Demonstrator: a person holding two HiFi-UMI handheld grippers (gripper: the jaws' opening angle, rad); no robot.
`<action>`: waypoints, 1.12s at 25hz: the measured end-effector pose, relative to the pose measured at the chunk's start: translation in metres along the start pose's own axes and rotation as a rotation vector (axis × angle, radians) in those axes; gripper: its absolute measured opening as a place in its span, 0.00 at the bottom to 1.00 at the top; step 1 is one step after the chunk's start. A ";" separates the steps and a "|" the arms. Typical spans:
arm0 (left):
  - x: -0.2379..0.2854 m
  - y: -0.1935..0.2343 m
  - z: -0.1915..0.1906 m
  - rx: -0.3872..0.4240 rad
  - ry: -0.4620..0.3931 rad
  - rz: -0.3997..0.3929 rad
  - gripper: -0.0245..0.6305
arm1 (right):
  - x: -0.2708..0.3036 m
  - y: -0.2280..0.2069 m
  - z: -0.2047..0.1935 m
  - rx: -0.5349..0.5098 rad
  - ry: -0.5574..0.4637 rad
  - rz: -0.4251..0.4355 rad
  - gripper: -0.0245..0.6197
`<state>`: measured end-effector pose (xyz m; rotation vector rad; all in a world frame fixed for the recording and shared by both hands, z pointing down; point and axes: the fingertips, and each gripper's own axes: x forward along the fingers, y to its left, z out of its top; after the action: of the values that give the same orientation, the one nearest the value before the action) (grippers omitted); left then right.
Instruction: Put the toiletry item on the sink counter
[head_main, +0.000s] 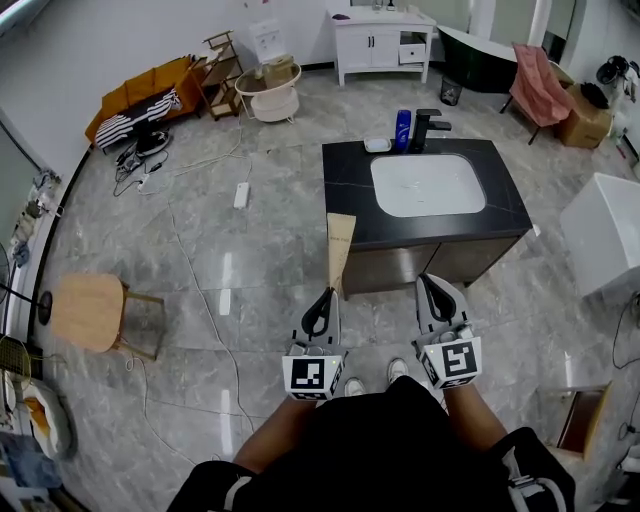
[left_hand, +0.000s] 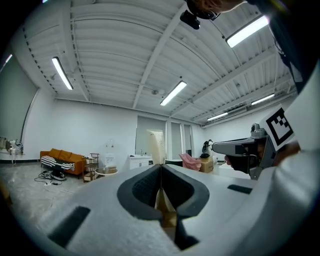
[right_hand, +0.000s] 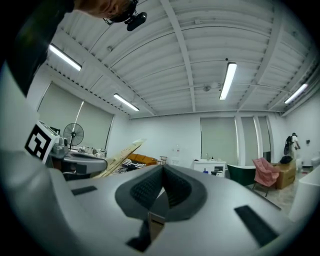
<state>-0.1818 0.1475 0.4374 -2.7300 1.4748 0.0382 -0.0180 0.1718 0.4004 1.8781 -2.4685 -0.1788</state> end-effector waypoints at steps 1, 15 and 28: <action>0.002 0.001 -0.002 -0.002 0.004 0.003 0.06 | 0.001 -0.002 -0.001 0.004 -0.004 0.003 0.05; 0.101 0.015 -0.018 0.041 0.033 0.021 0.06 | 0.079 -0.068 -0.027 0.045 -0.023 0.033 0.05; 0.256 0.030 -0.027 0.067 0.090 0.106 0.06 | 0.207 -0.187 -0.036 0.046 -0.002 0.139 0.05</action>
<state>-0.0662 -0.0840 0.4536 -2.6316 1.6108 -0.1312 0.1086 -0.0790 0.4062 1.7141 -2.6140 -0.1206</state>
